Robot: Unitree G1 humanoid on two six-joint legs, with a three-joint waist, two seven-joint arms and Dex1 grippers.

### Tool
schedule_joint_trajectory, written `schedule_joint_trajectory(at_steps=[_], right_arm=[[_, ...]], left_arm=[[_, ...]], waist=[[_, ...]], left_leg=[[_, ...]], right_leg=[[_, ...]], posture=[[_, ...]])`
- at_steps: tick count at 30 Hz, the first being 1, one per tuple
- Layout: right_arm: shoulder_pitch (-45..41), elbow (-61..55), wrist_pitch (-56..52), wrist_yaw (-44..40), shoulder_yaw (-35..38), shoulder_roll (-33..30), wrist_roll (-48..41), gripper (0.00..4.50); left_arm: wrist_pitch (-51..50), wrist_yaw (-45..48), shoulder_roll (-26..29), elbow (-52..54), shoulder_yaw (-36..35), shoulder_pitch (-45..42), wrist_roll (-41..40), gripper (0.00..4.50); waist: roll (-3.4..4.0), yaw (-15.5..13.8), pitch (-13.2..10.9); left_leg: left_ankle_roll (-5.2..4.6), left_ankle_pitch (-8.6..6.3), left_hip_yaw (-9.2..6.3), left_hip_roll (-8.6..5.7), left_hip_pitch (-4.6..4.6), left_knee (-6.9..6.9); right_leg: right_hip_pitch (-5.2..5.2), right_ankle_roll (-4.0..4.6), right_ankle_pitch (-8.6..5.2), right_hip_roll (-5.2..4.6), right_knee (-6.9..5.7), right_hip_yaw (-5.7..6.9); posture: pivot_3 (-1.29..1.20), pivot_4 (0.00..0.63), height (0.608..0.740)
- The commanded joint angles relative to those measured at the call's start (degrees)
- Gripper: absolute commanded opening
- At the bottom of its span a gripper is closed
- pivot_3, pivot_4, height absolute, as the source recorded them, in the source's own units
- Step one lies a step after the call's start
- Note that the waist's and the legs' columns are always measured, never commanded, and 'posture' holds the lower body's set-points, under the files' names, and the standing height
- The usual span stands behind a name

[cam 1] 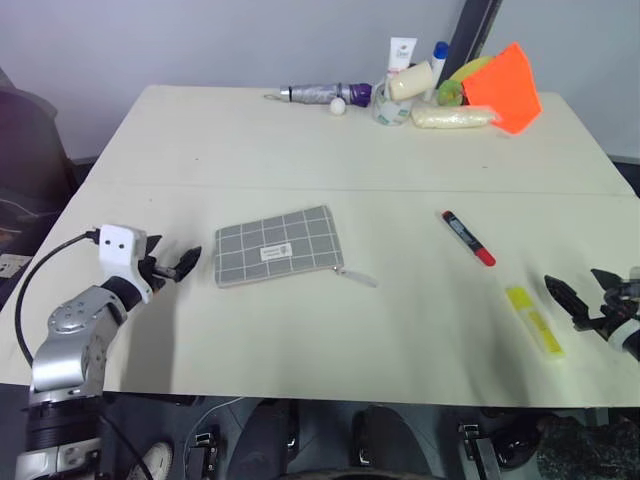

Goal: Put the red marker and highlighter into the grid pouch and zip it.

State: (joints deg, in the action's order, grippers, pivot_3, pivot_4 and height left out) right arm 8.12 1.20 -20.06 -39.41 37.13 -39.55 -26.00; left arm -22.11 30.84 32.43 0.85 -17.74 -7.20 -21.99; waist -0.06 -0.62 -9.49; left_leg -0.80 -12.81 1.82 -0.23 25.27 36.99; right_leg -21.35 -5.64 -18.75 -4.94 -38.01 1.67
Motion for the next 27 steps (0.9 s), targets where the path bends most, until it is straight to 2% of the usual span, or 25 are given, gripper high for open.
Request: schedule_joint_trajectory(at_steps=[1,11,18,20,22,27], right_arm=[[-0.53,-1.36,0.36,0.33,0.45,-0.85,-0.40,4.45],[-5.43,-6.73,-1.33,2.89,-5.00,-0.38,-0.42,4.45],[-14.01,-15.98,-5.89,5.14,-15.10,1.86,-1.74,4.45],[-16.54,-17.49,-7.56,5.66,-18.03,2.56,-1.86,3.91],[-20.59,-18.70,-9.81,6.82,-25.80,3.94,1.09,3.11],[-26.60,-17.45,-14.25,12.74,-35.53,10.06,5.73,0.44]], left_arm=[[0.44,-0.10,0.09,2.14,-1.06,-0.63,-0.69,4.50],[0.84,-0.46,-0.24,1.90,-0.60,-1.01,-0.25,4.50],[7.11,-1.00,-0.75,1.85,0.73,1.20,3.55,4.50],[9.03,-0.87,-0.69,1.47,1.32,1.95,4.82,4.50],[12.52,0.26,0.32,0.72,3.00,2.81,7.61,4.50],[20.64,3.45,3.76,-2.05,7.05,3.91,14.09,4.50]], waist=[[0.00,0.00,0.00],[0.01,0.21,0.00],[0.00,0.28,0.00],[0.00,0.28,-0.01],[0.00,0.25,-0.01],[-0.01,0.35,-0.01]], left_leg=[[0.00,0.00,0.00,0.00,0.00,0.00],[0.00,0.00,0.00,0.00,0.00,0.00],[0.00,0.00,0.00,0.00,0.00,-0.01],[0.00,0.00,0.00,0.00,0.02,-0.01],[0.00,0.00,0.00,0.00,0.03,-0.01],[0.01,0.00,0.00,0.00,0.05,-0.04]], right_leg=[[0.00,0.00,0.00,0.00,0.00,0.00],[-0.02,0.00,0.00,0.00,-0.01,0.00],[-0.04,-0.01,0.01,0.00,-0.01,0.00],[-0.04,-0.01,0.01,0.00,0.00,0.00],[-0.05,0.00,0.01,-0.01,0.00,0.00],[-0.12,0.10,-0.04,-0.04,0.01,0.01]], posture=[[0.00,0.150,0.740],[0.00,0.150,0.740],[0.00,0.150,0.740],[0.00,0.150,0.740],[0.00,0.150,0.740],[0.00,0.150,0.740]])
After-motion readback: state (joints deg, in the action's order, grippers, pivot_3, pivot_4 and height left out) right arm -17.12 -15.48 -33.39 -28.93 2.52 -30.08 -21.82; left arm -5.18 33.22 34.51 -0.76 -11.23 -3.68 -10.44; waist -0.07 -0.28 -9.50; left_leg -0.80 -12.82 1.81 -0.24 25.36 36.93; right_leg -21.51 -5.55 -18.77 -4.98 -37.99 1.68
